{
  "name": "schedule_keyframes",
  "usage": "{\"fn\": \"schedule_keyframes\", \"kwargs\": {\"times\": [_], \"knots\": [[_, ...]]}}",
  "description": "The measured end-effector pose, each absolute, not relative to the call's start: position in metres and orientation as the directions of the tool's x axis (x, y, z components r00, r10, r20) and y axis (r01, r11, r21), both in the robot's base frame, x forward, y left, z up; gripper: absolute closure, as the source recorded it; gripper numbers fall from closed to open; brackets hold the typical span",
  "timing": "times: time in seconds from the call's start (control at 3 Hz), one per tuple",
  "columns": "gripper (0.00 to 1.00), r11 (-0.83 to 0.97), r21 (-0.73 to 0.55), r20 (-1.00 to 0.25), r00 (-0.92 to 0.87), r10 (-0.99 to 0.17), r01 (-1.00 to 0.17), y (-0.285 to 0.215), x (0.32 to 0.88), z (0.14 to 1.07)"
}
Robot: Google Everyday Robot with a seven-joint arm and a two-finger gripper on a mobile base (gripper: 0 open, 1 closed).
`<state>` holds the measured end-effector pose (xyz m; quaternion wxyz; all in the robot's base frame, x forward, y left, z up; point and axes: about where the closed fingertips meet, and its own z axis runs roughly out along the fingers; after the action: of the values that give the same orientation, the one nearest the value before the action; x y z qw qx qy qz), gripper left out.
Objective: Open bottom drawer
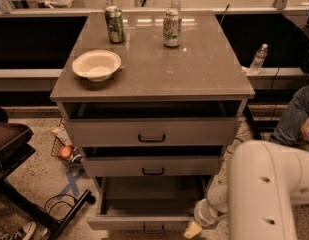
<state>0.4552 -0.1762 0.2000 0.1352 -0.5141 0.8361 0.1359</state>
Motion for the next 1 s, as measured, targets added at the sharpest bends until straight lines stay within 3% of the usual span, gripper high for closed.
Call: {"fn": "schedule_keyframes", "kwargs": {"times": [0.33,0.67,1.0], "knots": [[0.49,0.369,-0.029,-0.220,-0.354,-0.909,-0.929,-0.176,0.476,0.256],[0.80,0.296,-0.084,-0.165,-0.280,-0.946,-0.951,-0.165,0.498,0.284],[1.00,0.301,-0.078,-0.169,-0.285,-0.943,-0.950,-0.165,0.495,0.281]]}}
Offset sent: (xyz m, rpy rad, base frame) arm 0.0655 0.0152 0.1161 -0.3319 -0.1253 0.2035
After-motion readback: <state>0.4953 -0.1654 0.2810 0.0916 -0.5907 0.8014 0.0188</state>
